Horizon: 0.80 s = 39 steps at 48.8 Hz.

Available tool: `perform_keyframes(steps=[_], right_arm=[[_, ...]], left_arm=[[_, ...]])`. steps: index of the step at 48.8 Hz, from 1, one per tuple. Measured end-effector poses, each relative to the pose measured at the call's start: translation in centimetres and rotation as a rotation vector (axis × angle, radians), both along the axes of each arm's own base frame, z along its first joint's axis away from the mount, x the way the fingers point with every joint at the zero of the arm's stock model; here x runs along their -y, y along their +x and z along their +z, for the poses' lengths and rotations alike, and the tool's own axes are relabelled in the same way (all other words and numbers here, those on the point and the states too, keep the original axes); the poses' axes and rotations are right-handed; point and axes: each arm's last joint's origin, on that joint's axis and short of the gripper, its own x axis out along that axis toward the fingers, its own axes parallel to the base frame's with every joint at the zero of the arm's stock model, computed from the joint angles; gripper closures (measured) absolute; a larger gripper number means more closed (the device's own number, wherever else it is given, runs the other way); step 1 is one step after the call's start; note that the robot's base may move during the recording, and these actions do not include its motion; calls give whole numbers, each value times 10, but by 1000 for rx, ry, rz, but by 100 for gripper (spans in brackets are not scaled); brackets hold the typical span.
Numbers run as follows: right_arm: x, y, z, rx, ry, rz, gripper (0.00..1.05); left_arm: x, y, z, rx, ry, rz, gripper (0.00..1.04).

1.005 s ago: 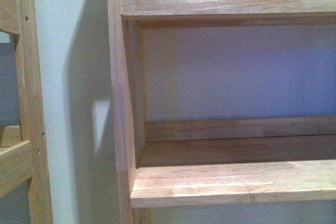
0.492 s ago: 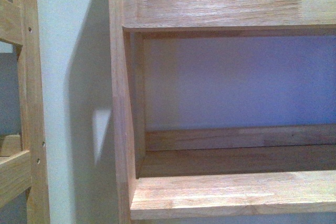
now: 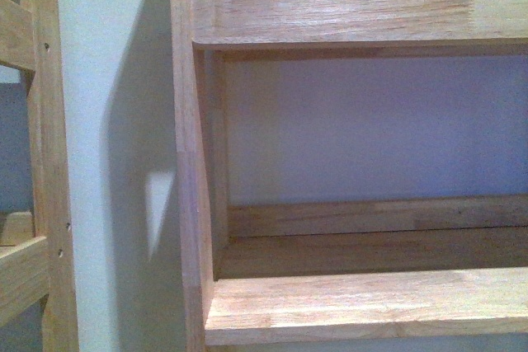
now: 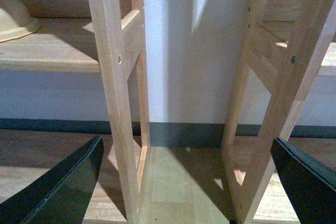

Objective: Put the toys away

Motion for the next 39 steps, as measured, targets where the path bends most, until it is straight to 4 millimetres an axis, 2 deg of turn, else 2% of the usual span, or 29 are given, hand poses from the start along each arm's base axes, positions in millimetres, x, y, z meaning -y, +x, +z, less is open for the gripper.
perform_keyframes(steps=[9, 15, 24, 39], right_arm=[[7, -1, -1, 12, 3, 32, 71], [15, 0, -4, 9, 5, -11, 88], [15, -1, -14, 9, 6, -7, 86], [15, -1, -14, 13, 6, -8, 86]], left_arm=[[0, 0, 0, 0, 0, 0, 6], [0, 0, 0, 0, 0, 0, 6], [0, 0, 0, 0, 0, 0, 6], [0, 0, 0, 0, 0, 0, 6]])
